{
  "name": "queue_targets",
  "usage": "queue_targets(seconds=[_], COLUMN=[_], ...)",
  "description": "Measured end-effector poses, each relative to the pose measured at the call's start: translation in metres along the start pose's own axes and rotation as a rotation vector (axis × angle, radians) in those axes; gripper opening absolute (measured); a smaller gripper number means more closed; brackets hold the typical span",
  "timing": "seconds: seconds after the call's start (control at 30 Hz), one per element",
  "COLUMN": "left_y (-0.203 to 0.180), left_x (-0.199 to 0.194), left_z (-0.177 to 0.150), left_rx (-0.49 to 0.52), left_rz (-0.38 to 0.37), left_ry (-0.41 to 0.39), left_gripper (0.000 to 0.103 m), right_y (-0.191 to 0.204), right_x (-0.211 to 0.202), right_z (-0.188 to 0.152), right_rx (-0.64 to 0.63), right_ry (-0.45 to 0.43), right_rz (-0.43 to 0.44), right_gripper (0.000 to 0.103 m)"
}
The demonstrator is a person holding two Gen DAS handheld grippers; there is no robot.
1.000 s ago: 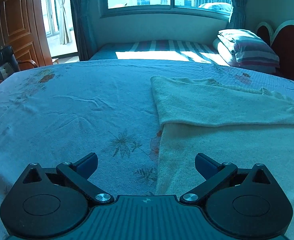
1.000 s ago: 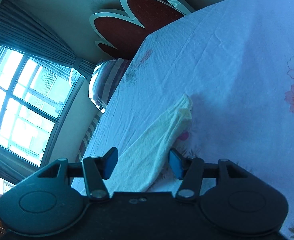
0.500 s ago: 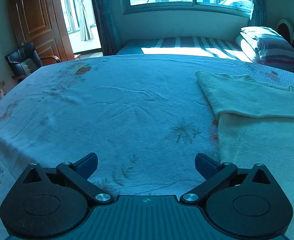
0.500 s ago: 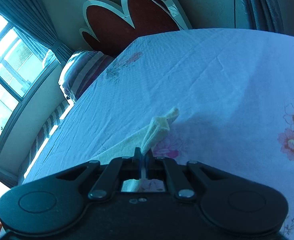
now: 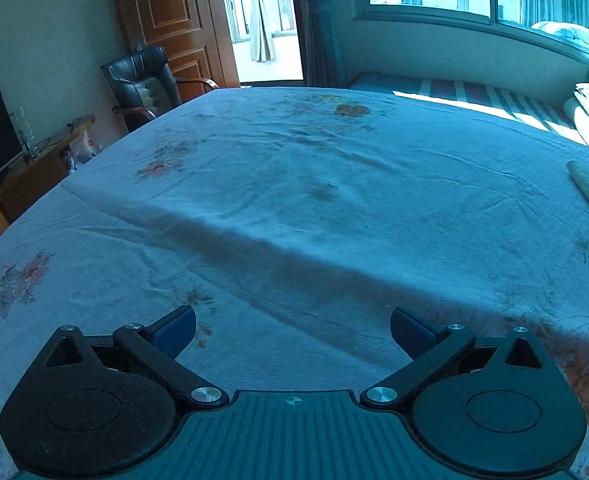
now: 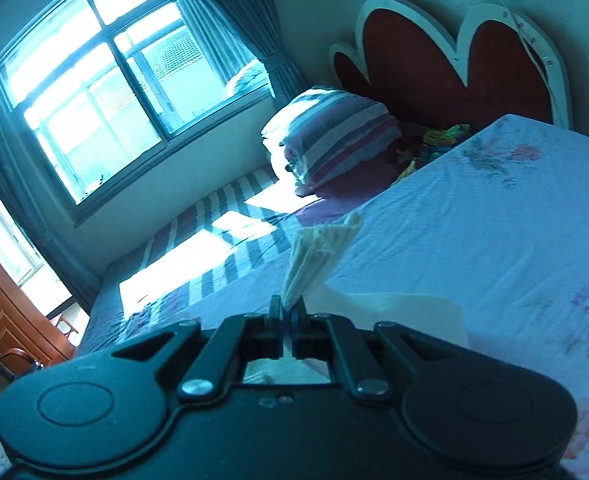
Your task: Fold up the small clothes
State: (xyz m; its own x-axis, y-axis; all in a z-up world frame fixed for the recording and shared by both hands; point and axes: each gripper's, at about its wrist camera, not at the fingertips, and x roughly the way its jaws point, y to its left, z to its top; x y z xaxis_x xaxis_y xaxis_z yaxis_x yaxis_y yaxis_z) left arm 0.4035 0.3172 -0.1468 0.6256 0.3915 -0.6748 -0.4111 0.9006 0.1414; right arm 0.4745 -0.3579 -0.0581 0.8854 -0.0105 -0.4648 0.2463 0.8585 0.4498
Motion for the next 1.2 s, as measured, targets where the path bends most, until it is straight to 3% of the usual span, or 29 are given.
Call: queue_targets(seconds=[0.1, 0.27, 0.47, 0.6, 0.87, 0.9, 0.93, 1.0, 1.1, 1.2], left_y=[0.031, 0.071, 0.105, 0.121, 0.117, 0.113, 0.109, 0.097, 0.066, 0.014], left_x=[0.001, 0.006, 0.014, 0.020, 0.027, 0.025, 0.025, 0.023, 0.023, 0.023], left_z=[0.004, 0.011, 0.004, -0.004, -0.005, -0.003, -0.001, 0.005, 0.020, 0.039], left_rx=[-0.027, -0.052, -0.080, -0.095, -0.086, -0.079, -0.072, -0.053, -0.051, -0.025], left_rz=[0.003, 0.012, 0.037, 0.052, 0.033, 0.026, 0.020, 0.006, -0.093, -0.219], left_ry=[-0.006, -0.027, -0.014, 0.000, 0.007, 0.004, 0.001, -0.012, -0.022, -0.043], left_gripper=[0.102, 0.102, 0.102, 0.102, 0.102, 0.102, 0.102, 0.102, 0.102, 0.102], right_y=[0.069, 0.169, 0.244, 0.260, 0.267, 0.267, 0.268, 0.272, 0.271, 0.247], right_x=[0.026, 0.069, 0.095, 0.084, 0.085, 0.087, 0.087, 0.083, 0.063, 0.039], right_z=[-0.021, -0.084, -0.177, -0.202, -0.213, -0.215, -0.218, -0.223, -0.222, -0.203], right_rx=[-0.044, -0.165, -0.369, -0.443, -0.495, -0.486, -0.487, -0.509, -0.485, -0.424], right_ry=[0.042, 0.175, 0.346, 0.349, 0.364, 0.372, 0.382, 0.396, 0.380, 0.316], right_rz=[0.103, 0.243, 0.269, 0.246, 0.238, 0.250, 0.272, 0.347, 0.434, 0.373], right_gripper=[0.004, 0.004, 0.004, 0.005, 0.008, 0.013, 0.027, 0.041, 0.030, 0.025])
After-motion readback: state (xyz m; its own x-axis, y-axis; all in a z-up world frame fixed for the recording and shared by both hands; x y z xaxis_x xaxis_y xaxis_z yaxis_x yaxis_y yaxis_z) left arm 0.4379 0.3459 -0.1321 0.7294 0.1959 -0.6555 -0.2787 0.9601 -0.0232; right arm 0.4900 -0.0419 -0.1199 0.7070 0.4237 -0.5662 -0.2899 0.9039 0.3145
